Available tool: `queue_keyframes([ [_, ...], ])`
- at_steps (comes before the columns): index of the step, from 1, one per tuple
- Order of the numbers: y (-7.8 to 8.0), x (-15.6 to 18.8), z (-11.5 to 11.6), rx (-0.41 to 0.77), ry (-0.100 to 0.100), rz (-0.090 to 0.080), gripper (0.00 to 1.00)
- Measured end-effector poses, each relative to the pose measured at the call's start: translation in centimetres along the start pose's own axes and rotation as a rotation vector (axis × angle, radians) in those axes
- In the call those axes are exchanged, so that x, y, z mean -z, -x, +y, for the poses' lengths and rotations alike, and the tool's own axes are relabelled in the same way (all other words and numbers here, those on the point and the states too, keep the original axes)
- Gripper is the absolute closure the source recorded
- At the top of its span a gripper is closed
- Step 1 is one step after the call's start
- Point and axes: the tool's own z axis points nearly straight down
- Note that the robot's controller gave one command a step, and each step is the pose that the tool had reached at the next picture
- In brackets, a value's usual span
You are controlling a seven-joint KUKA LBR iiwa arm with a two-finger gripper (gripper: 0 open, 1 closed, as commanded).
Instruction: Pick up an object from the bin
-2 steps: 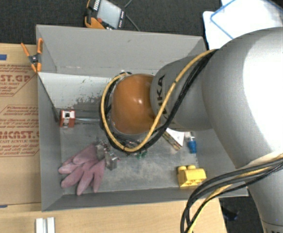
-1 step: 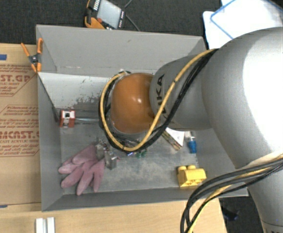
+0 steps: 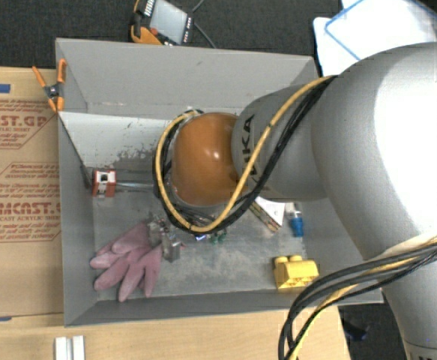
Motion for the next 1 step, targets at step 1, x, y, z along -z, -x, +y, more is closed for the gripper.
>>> queue_keyframes([
  [1, -0.01, -0.06, -0.01, 0.011, 0.0, -0.001, 1.0],
])
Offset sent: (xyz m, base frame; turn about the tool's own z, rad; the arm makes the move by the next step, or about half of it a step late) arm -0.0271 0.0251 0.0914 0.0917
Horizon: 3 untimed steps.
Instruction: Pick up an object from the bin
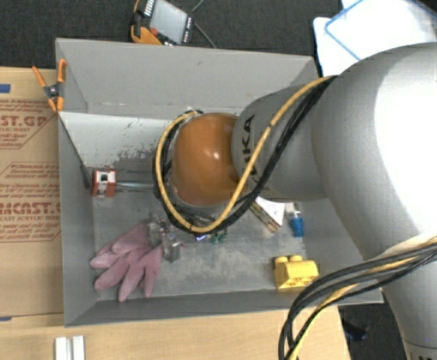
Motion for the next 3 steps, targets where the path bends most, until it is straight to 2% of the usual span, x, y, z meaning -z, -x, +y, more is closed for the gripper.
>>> queue_keyframes([
  [1, -1.2, 9.1, 3.5, -0.102, 0.001, 0.0, 1.0],
  [2, -1.3, 0.2, 0.7, 0.01, 0.0, 0.002, 1.0],
  [3, -1.6, 1.1, 0.8, -0.004, 0.002, 0.012, 1.0],
])
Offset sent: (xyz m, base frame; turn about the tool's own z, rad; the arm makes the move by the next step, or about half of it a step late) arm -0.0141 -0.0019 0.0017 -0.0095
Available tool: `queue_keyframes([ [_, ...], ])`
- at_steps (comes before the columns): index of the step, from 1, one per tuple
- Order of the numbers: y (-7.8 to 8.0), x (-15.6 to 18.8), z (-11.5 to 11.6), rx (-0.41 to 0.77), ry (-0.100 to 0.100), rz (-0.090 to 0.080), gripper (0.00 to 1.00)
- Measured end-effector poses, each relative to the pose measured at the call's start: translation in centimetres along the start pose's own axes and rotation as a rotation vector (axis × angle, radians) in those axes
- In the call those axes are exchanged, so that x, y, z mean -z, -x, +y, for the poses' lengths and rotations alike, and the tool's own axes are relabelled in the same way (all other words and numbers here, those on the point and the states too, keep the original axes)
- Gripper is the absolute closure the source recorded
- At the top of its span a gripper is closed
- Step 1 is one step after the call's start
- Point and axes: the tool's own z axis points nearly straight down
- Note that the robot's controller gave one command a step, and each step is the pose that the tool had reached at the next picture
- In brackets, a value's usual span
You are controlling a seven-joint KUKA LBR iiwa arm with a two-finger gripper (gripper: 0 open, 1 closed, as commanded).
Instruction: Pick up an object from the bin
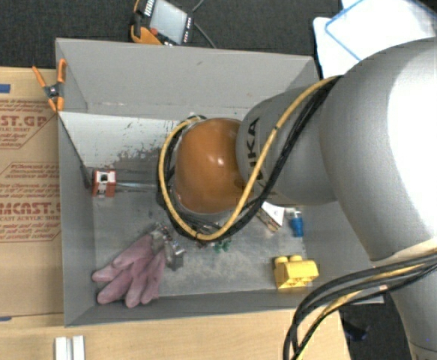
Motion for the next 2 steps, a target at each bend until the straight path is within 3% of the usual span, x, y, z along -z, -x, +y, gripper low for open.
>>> queue_keyframes([
  [1, -0.64, -1.15, -4.64, 0.001, 0.002, -0.005, 1.0],
  [2, -0.65, -1.1, -4.64, 0.001, 0.002, -0.005, 1.0],
])
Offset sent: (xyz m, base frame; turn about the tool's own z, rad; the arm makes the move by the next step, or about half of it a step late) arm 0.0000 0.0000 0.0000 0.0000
